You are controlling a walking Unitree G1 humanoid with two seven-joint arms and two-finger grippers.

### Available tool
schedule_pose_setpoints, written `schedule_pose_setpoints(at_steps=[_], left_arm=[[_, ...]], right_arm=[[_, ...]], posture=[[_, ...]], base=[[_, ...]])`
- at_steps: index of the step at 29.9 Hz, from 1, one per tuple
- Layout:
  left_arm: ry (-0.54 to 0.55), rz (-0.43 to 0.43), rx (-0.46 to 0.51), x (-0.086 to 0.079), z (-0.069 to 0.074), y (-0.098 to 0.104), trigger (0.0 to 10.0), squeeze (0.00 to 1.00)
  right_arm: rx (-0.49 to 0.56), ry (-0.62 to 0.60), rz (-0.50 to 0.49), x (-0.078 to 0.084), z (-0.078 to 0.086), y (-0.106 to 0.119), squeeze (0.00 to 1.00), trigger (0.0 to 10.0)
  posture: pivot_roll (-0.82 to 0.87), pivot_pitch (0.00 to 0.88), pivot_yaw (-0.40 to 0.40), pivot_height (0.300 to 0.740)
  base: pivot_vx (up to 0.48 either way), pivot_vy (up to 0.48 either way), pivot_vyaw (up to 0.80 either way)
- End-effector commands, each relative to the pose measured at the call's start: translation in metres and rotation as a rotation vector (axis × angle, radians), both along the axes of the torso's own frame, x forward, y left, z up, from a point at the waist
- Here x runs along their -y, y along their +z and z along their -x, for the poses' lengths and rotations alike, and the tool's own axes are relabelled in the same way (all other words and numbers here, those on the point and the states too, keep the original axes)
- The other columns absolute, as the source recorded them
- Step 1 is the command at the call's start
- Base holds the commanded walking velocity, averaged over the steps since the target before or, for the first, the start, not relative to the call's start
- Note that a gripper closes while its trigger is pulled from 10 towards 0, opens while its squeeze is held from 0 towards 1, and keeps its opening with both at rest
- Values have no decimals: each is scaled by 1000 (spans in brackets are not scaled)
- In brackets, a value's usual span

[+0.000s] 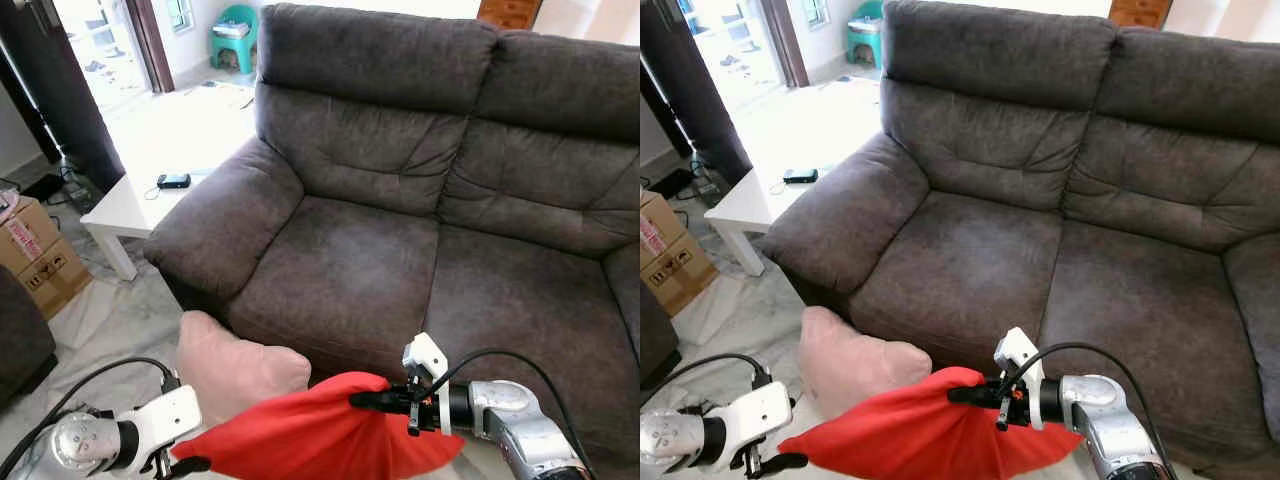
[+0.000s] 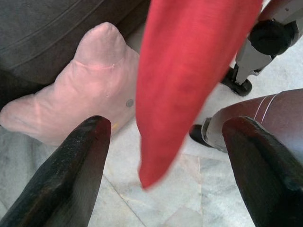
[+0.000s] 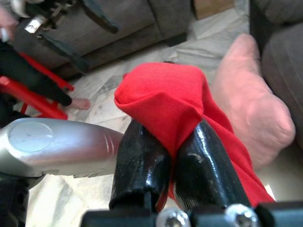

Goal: Move the pillow to the sofa from floor

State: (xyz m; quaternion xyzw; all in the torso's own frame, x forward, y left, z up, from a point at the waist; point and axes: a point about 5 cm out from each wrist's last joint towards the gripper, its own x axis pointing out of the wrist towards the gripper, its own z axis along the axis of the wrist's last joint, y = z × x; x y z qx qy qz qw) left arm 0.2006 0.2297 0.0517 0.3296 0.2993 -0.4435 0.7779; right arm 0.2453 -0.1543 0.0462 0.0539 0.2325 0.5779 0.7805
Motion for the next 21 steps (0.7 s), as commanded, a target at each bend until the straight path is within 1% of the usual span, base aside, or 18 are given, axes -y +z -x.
schedule_pose_setpoints(at_steps=[1, 4, 6, 7, 11, 14, 18, 21], left_arm=[[-14, 2, 4, 1, 1, -3, 10000, 0], [-24, -7, -9, -1, 2, -6, 10000, 0], [-50, -54, -20, -5, 5, -12, 10000, 0], [-53, -60, -20, -5, 5, -13, 10000, 0], [-55, -44, -32, -4, 6, -18, 10000, 0], [-82, -51, -38, -2, 8, -21, 10000, 0], [-97, 5, -37, 4, 9, -16, 10000, 0], [-120, -6, -50, 4, 11, -15, 10000, 0]], right_arm=[[94, 68, -86, -8, -5, 23, 0, 10000], [93, 88, -95, -9, -3, 25, 0, 10000], [101, 111, -105, -9, -2, 28, 0, 10000], [105, 116, -109, -10, -2, 30, 0, 10000], [115, 120, -115, -11, -3, 33, 0, 10000], [113, 121, -114, -13, -4, 33, 0, 10000], [107, 123, -113, -13, -3, 32, 0, 10000], [104, 122, -112, -13, -3, 32, 0, 10000]], posture=[[108, 0, -26, 740], [108, 0, -27, 740], [108, 0, -27, 740], [107, 0, -26, 740], [106, 0, -29, 740], [107, 0, -31, 740], [109, 0, -33, 740], [109, 0, -34, 740]], base=[[0, 0, 0], [0, 0, 0], [0, 0, 0], [0, 0, 0], [0, 0, 0], [0, 0, 0], [0, 0, 0], [0, 0, 0]])
